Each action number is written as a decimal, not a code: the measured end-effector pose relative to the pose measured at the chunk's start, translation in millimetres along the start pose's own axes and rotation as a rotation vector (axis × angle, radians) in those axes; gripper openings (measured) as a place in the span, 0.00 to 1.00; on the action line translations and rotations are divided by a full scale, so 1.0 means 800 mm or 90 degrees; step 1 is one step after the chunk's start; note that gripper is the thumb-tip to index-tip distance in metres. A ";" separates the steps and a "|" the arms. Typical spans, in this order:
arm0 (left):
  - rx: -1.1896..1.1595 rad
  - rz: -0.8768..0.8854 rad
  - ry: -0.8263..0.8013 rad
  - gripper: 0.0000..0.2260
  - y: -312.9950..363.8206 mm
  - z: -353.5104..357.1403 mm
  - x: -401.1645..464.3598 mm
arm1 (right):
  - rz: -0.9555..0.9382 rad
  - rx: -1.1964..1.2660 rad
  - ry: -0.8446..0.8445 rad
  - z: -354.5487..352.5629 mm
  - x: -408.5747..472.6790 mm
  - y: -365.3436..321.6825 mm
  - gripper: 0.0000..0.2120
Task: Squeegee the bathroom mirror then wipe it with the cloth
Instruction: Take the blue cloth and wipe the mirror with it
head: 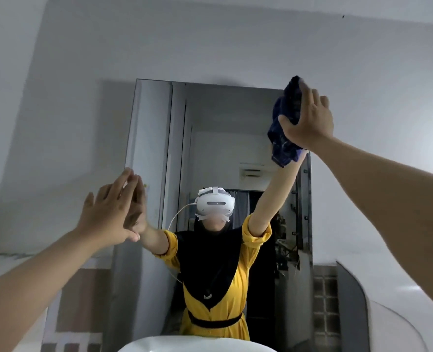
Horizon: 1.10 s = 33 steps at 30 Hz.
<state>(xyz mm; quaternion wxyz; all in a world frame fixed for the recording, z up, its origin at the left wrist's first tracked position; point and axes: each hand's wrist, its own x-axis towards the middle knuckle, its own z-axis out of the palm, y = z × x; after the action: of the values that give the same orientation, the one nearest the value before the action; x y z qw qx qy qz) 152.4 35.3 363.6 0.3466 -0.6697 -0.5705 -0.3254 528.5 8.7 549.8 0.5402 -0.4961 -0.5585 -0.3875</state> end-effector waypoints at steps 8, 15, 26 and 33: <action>-0.014 0.039 0.047 0.62 -0.024 0.024 0.004 | 0.072 -0.066 0.017 0.052 0.004 -0.034 0.36; -0.035 0.054 0.064 0.59 -0.026 0.032 0.006 | 0.070 -0.069 0.020 0.074 0.000 -0.087 0.36; -0.023 0.047 0.027 0.61 -0.027 0.027 0.006 | -0.040 -0.052 -0.024 0.130 0.000 -0.250 0.38; 0.001 0.040 -0.004 0.60 -0.025 0.020 0.004 | -0.193 -0.072 -0.079 0.153 -0.008 -0.318 0.36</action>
<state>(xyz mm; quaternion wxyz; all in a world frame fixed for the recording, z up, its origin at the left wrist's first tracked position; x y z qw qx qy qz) 133.5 52.2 359.2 0.3554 -0.6882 -0.5502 -0.3119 253.8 73.3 555.4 0.4116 -0.4585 -0.6365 -0.4639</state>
